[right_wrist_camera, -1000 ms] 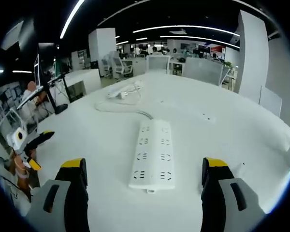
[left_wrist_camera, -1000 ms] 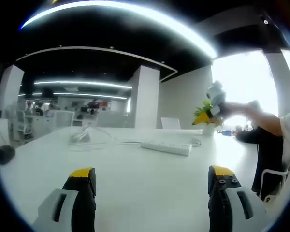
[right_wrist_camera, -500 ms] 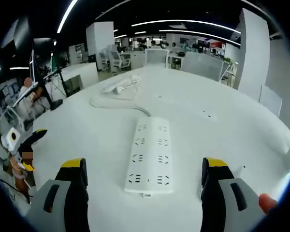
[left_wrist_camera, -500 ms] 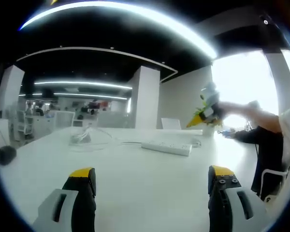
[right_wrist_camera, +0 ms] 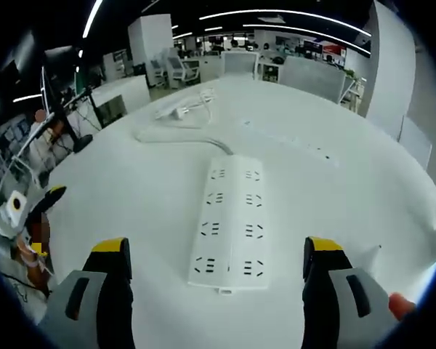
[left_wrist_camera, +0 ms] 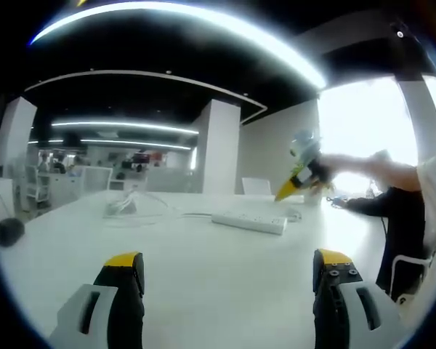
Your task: Straighten the power strip on the desk, plug the charger into it
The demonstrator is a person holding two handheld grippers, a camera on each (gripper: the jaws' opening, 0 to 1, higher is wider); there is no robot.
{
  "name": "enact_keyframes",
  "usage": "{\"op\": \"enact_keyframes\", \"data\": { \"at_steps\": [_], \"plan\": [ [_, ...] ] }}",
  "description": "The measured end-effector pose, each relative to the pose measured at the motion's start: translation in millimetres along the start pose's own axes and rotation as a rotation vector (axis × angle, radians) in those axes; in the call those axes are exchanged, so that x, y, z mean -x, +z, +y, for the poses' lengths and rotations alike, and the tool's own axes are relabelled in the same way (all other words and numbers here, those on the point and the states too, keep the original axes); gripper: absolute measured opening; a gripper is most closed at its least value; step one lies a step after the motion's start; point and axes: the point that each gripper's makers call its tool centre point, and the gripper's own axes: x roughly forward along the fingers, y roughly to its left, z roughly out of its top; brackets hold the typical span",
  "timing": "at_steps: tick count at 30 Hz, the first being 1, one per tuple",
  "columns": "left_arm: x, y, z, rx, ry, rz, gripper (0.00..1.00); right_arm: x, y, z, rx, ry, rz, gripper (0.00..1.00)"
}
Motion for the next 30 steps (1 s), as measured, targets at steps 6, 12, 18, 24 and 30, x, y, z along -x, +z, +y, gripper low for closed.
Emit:
{"op": "enact_keyframes", "data": {
  "at_steps": [6,12,18,24,30],
  "plan": [
    [0.7,0.7,-0.7,0.002,0.002,-0.005,0.99,-11.2,-8.9,-2.8,0.008,-0.008,0.056,0.96],
    [1.3,-0.8,-2.5,0.006,-0.002,-0.005,0.99,-19.3,-9.6,-4.2,-0.003,-0.009,0.07,0.95],
    [4.9,0.2,-0.7,0.008,0.005,-0.013,0.99,-23.2,-6.8,-5.6,0.001,-0.006,0.081,0.93],
    [8.2,-0.3,1.8,0.011,0.013,-0.015,0.99,-26.5,-7.5,-4.4,0.001,0.005,0.083,0.92],
    [8.6,-0.3,1.4,0.014,0.014,-0.017,0.99,-27.1,-0.3,-1.9,0.014,0.006,0.065,0.94]
  ]
}}
